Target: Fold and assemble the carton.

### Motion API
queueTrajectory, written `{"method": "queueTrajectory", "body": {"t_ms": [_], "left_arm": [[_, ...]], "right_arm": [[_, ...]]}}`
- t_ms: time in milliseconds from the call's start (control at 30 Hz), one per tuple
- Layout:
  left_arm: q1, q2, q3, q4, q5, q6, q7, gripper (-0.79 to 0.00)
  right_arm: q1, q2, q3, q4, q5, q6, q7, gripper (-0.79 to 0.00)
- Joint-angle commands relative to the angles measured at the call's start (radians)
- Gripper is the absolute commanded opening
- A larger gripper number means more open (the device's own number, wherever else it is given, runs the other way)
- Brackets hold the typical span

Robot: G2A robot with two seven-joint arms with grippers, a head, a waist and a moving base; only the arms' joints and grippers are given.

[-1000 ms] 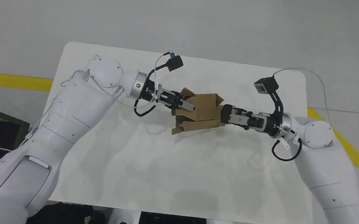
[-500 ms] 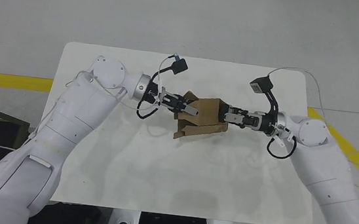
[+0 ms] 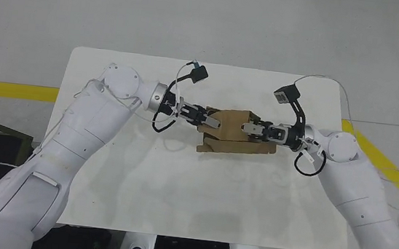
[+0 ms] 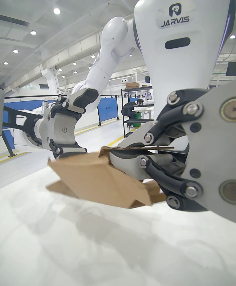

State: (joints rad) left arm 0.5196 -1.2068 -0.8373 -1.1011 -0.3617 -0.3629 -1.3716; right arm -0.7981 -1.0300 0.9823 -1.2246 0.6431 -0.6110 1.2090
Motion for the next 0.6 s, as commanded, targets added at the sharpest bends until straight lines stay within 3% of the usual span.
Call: {"method": "queueTrajectory", "body": {"t_ms": [0, 567], "left_arm": [[-0.001, -0.001, 0.001, 0.002, 0.003, 0.001, -0.001, -0.785], [-0.007, -0.004, 0.0, -0.013, -0.021, -0.007, -0.045, -0.785]], "right_arm": [[0.002, 0.0, 0.0, 0.002, 0.002, 0.002, 0.002, -0.4], [0.043, -0.011, -0.061, 0.008, -0.046, 0.016, 0.016, -0.459]]}}
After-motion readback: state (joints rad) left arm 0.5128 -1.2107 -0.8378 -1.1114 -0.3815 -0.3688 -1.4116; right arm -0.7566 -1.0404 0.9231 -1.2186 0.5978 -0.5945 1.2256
